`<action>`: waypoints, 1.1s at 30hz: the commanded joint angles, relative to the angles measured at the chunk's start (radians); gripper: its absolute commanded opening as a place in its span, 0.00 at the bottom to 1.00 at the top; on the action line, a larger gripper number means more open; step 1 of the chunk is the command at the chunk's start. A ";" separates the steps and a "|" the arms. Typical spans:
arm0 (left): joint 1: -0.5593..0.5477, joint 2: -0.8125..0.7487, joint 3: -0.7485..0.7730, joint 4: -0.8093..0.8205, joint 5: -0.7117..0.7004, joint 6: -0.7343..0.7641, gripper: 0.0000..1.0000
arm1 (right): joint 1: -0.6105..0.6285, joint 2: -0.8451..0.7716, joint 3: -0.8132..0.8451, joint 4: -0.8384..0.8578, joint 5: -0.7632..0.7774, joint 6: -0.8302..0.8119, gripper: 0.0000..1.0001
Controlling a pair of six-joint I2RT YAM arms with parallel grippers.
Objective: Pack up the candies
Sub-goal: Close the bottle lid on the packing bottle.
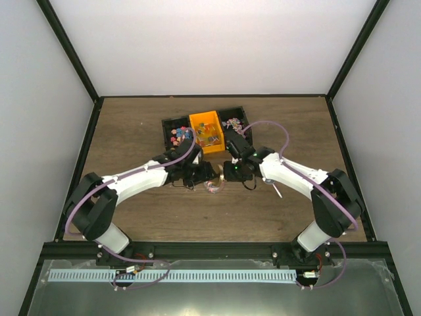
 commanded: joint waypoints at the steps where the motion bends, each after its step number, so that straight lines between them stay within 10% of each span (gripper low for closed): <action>1: -0.010 0.021 0.034 0.016 0.008 -0.005 0.61 | -0.007 -0.002 -0.004 -0.049 0.063 -0.003 0.21; 33: -0.046 0.056 0.100 -0.033 0.044 0.005 0.61 | -0.058 0.037 0.003 -0.043 0.036 -0.028 0.21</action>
